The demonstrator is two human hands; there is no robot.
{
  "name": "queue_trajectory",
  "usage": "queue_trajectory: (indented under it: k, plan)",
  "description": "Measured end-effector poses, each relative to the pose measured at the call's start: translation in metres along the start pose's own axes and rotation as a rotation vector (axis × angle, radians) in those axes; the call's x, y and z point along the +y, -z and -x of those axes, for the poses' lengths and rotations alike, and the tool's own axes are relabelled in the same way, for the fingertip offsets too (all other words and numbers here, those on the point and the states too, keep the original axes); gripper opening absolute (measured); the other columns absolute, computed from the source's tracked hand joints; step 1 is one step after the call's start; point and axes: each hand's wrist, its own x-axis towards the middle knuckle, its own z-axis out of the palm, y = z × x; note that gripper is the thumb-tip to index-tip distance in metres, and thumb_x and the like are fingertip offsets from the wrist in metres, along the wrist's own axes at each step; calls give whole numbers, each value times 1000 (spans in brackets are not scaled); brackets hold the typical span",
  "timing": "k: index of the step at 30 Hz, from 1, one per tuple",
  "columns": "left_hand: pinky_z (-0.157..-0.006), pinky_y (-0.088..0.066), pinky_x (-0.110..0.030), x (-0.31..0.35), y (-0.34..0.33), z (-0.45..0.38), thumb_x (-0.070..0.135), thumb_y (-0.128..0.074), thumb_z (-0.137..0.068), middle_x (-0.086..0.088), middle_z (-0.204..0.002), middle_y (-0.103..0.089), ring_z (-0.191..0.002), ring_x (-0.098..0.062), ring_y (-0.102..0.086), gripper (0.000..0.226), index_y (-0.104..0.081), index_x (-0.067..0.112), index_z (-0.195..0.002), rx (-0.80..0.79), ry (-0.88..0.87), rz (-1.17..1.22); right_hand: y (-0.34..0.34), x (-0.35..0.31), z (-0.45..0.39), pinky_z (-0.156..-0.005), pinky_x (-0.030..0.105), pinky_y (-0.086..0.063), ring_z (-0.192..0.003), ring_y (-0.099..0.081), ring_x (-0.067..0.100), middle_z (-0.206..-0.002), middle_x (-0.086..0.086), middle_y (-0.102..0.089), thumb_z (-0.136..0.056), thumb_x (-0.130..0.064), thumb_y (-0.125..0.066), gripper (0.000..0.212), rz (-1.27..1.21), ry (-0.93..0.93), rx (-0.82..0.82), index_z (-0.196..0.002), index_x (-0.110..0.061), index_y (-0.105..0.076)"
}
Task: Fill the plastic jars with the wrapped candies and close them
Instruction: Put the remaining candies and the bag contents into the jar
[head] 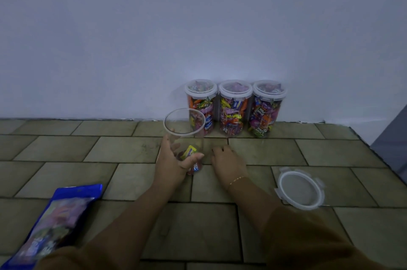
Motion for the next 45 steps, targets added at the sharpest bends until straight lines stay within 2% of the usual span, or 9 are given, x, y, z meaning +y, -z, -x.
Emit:
queue_trajectory:
  k: [5,10,14,16,19,24,27,37,45]
  plan:
    - [-71,-41,0,7,2,17,14,-83,-67,25,-99,-48,-82,24,-48,74,-31,32,-116,-58,-9,48,4,5,22,-81,30,-39,-104,-54,30,-115,17,-57,-94,-12,-43,26,-235,-29,4,-114,-3,-57]
    - [-82,-43,-10,9,0,39,20,-85,-64,27,-105,-50,-89,26,-50,78,-32,35,-119,-94,-10,57,30,14,48,-67,23,-42,-80,-56,20,-99,17,-65,-89,-11,-58,20,-901,-329,108,-105,-1,-64]
    - [-91,-49,-22,11,-2,58,50,-83,-52,14,-114,-62,-104,5,-59,80,-37,41,-117,-140,2,33,60,9,62,-58,30,-45,-67,-51,18,-80,9,-57,-91,-14,-55,16,-1266,-454,337,-96,0,-61]
    - [-90,-45,-12,14,-4,68,41,-85,-56,18,-118,-57,-107,5,-54,80,-36,39,-119,-157,9,41,78,3,66,-64,38,-47,-72,-52,21,-79,7,-58,-93,-22,-55,13,-1335,-421,479,-93,-12,-63]
    - [-79,-40,-2,17,-6,83,21,-85,-65,26,-114,-47,-99,17,-47,80,-33,34,-124,-185,6,55,106,-14,76,-71,39,-49,-76,-53,18,-84,5,-60,-92,-28,-56,10,-1360,-285,598,-92,-20,-61]
    - [-87,-40,-13,18,-10,105,41,-85,-53,29,-108,-47,-103,8,-50,77,-37,40,-114,-220,57,24,131,-38,92,-53,23,-45,-51,-52,6,-58,2,-55,-96,-22,-51,8,-1324,-34,576,-90,-24,-55]
    - [-76,-41,-6,21,-10,118,30,-87,-59,24,-103,-54,-97,13,-54,68,-38,45,-104,-229,30,-1,128,-44,97,-52,21,-45,-43,-50,5,-51,0,-52,-96,-19,-49,6,-1312,-14,567,-97,-22,-54]
    - [-66,-39,4,30,-6,131,16,-85,-65,29,-101,-45,-82,29,-48,76,-34,30,-120,-213,2,14,103,-41,115,-65,25,-50,-70,-64,12,-74,5,-63,-92,-24,-54,16,-1054,145,609,-82,-37,-52]
    - [-73,-39,4,28,-5,133,24,-84,-67,23,-113,-50,-97,20,-48,79,-36,23,-129,-238,11,12,92,-38,121,-61,12,-35,-67,-43,6,-73,-3,-48,-86,-26,-53,19,-800,340,719,-76,-10,-56]
